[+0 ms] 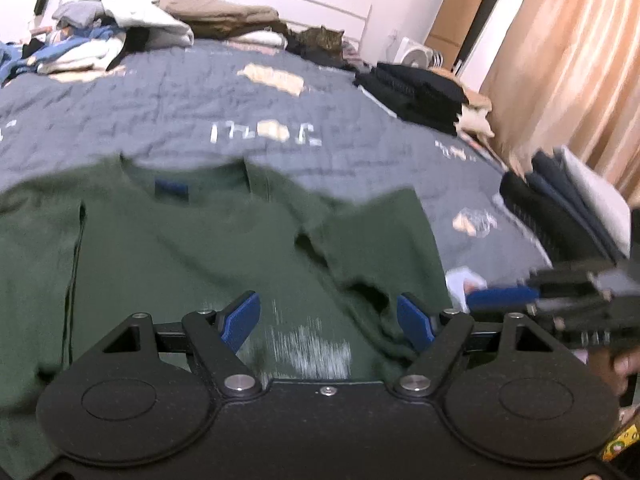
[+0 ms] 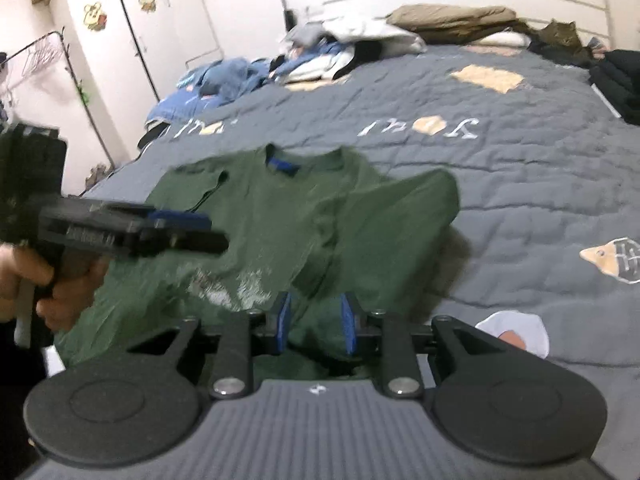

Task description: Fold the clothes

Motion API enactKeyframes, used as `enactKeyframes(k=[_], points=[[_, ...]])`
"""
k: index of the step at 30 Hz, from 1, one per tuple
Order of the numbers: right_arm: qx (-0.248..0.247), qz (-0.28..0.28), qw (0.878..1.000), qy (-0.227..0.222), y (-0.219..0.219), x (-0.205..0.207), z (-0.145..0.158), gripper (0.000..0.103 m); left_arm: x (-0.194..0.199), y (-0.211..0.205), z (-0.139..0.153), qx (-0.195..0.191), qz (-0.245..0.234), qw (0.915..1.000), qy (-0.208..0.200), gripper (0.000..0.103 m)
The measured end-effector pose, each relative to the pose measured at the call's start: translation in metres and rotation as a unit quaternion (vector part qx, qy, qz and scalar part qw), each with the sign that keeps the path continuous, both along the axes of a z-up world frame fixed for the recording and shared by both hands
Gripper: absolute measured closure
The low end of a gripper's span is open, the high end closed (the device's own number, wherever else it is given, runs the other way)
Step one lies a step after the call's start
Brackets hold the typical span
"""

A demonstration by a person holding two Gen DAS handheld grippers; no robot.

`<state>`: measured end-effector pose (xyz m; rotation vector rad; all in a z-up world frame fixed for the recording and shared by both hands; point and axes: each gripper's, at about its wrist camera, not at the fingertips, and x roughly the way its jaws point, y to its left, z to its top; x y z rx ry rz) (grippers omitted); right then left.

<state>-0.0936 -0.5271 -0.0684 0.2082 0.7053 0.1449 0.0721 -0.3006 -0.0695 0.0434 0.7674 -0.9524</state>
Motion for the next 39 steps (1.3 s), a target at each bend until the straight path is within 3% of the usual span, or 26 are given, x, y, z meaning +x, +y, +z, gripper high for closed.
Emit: enactKeyframes(k=[3, 9, 10, 12, 15, 17, 20, 23, 25, 27, 29, 32, 36, 39], points=[[0.002, -0.007, 1.0, -0.002, -0.002, 0.003, -0.005, 0.077, 0.024, -0.025, 0.0, 0.008, -0.001, 1.0, -0.003, 0.028], [-0.009, 0.012, 1.0, 0.016, 0.005, 0.012, -0.015, 0.076, 0.058, -0.072, -0.029, 0.028, -0.007, 0.9991, 0.03, 0.033], [-0.011, 0.014, 1.0, 0.019, 0.005, 0.012, -0.016, 0.076, 0.061, -0.077, -0.033, 0.031, -0.009, 0.999, 0.031, 0.037], [-0.016, 0.017, 0.999, 0.025, 0.006, 0.013, -0.017, 0.076, 0.063, -0.088, -0.041, 0.036, -0.027, 0.9981, 0.043, 0.062], [-0.02, 0.02, 0.999, 0.033, 0.005, 0.012, -0.021, 0.075, 0.059, -0.095, -0.047, 0.056, -0.046, 0.9967, 0.037, 0.089], [-0.02, 0.021, 0.999, 0.037, 0.004, 0.01, -0.023, 0.075, 0.06, -0.087, -0.044, 0.041, -0.041, 0.9978, 0.032, 0.095], [-0.018, 0.022, 0.999, 0.044, 0.001, 0.009, -0.026, 0.075, 0.069, -0.055, -0.03, -0.017, -0.008, 0.999, 0.041, 0.099], [-0.018, 0.029, 0.998, 0.046, 0.002, 0.008, -0.028, 0.075, 0.066, -0.039, -0.029, 0.009, -0.016, 0.9988, 0.046, 0.099], [-0.024, 0.034, 0.998, 0.053, 0.004, 0.009, -0.031, 0.075, 0.065, -0.038, -0.033, 0.041, -0.016, 0.998, 0.046, 0.093], [-0.027, 0.037, 0.997, 0.061, 0.005, 0.009, -0.032, 0.075, 0.065, -0.032, -0.033, 0.055, -0.01, 0.9978, 0.035, 0.08], [-0.029, 0.036, 0.997, 0.063, 0.007, 0.009, -0.029, 0.074, 0.069, -0.03, -0.023, 0.043, -0.005, 0.9986, 0.03, 0.074], [-0.025, 0.034, 0.997, 0.058, 0.005, 0.008, -0.024, 0.072, 0.074, -0.031, -0.005, 0.024, -0.002, 0.9995, 0.019, 0.046], [-0.021, 0.031, 0.998, 0.059, 0.005, 0.011, -0.026, 0.07, 0.062, -0.073, 0.021, 0.024, -0.066, 0.9972, -0.027, 0.044], [-0.033, 0.041, 0.997, 0.06, 0.011, 0.013, -0.027, 0.069, 0.055, -0.118, 0.03, 0.035, -0.106, 0.993, -0.038, 0.043]])
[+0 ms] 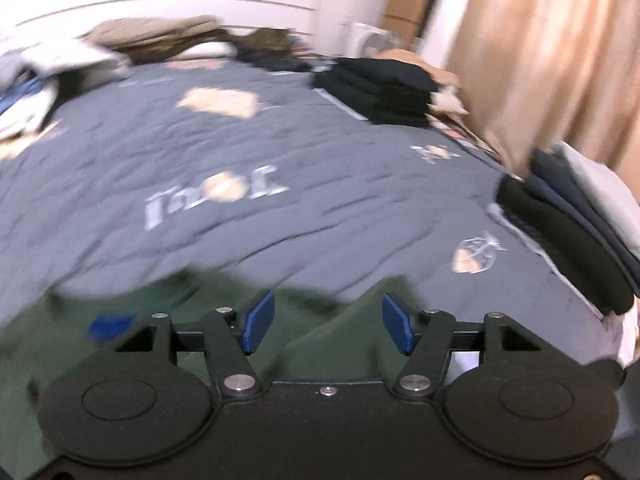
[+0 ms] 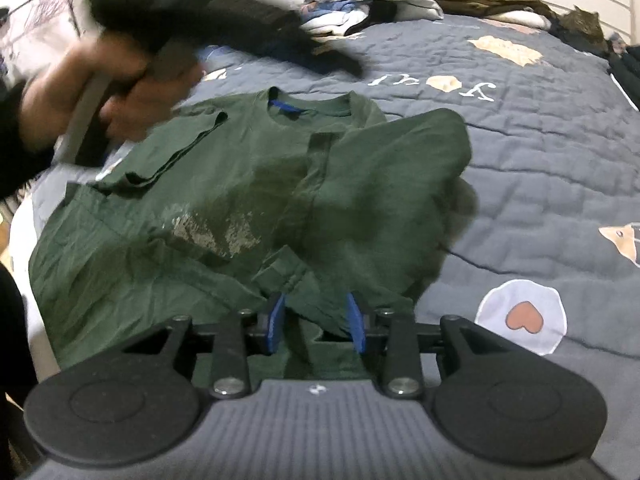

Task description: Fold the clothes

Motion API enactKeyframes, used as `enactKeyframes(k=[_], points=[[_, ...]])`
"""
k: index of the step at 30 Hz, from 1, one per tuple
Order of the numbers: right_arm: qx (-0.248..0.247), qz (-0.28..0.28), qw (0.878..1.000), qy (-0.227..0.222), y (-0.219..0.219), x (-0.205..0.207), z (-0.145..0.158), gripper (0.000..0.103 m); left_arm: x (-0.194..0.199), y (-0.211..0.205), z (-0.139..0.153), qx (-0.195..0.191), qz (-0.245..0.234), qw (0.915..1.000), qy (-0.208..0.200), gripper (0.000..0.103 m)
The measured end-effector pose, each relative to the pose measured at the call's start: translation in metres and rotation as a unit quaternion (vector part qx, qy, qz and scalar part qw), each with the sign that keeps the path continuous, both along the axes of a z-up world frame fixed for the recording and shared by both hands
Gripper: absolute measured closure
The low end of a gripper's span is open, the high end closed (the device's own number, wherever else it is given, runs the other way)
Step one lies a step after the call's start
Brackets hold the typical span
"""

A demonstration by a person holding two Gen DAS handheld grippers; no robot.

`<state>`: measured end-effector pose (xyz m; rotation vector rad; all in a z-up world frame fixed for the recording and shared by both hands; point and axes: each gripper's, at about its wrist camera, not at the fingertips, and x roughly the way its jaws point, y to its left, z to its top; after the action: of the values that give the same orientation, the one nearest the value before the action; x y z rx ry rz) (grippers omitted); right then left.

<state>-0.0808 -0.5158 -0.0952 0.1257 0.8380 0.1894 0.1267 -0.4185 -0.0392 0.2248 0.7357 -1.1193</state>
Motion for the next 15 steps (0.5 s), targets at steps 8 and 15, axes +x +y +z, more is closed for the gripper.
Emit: enactKeyframes(k=[8, 15], points=[[0.005, 0.01, 1.0, -0.001, 0.002, 0.0, 0.0, 0.065, 0.022, -0.076, -0.014, 0.089, -0.034, 0.9947, -0.038, 0.045], [0.017, 0.004, 1.0, -0.004, -0.006, 0.004, 0.002, 0.065, 0.04, -0.086, -0.043, 0.206, -0.103, 0.9661, -0.117, 0.056]])
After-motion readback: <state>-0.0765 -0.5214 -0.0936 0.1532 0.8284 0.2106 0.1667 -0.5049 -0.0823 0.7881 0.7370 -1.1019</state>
